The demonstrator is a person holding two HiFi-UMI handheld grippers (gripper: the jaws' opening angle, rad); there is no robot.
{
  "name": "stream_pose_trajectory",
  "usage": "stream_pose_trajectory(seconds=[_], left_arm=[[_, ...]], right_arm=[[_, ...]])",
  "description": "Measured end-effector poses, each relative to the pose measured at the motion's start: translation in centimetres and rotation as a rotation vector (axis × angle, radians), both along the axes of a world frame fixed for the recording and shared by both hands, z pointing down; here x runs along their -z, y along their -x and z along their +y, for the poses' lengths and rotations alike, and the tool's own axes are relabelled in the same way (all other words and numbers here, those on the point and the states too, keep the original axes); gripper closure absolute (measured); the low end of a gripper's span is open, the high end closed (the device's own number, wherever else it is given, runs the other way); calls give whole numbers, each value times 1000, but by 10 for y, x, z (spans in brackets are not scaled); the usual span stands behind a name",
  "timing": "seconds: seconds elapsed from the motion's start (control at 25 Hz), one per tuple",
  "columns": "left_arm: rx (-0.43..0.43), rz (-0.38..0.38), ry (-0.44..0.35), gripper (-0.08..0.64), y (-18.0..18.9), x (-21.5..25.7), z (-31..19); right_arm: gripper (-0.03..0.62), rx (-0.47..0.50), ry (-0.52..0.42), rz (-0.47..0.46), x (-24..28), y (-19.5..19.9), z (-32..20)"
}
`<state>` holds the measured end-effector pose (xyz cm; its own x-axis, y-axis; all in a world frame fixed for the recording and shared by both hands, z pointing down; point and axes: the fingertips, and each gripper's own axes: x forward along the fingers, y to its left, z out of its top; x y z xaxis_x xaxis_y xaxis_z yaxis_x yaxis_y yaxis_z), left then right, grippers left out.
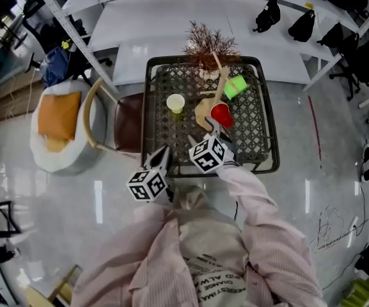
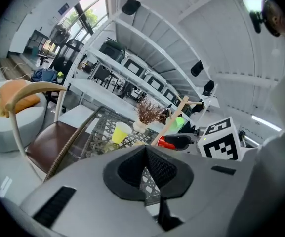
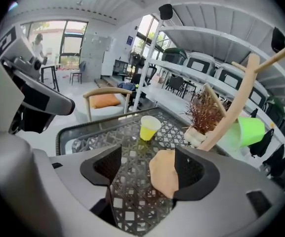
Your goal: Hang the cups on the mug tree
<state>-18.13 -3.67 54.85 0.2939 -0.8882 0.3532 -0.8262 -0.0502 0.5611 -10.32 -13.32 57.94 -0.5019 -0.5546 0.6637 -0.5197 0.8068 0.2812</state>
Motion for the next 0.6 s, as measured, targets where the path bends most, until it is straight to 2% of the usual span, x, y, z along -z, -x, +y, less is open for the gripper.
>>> stream_pose_trajectory(seconds=[0.16, 0.36, 0.6], left_arm=[[58, 3, 29, 561, 14, -10, 17], [105, 13, 56, 561, 31, -15, 31], [117, 32, 88, 561, 47, -30, 31]], right_arm=[[288, -31, 98, -96, -13, 17, 7], [288, -30, 143, -125, -29, 38, 5], [288, -101, 213, -198, -50, 63, -7]])
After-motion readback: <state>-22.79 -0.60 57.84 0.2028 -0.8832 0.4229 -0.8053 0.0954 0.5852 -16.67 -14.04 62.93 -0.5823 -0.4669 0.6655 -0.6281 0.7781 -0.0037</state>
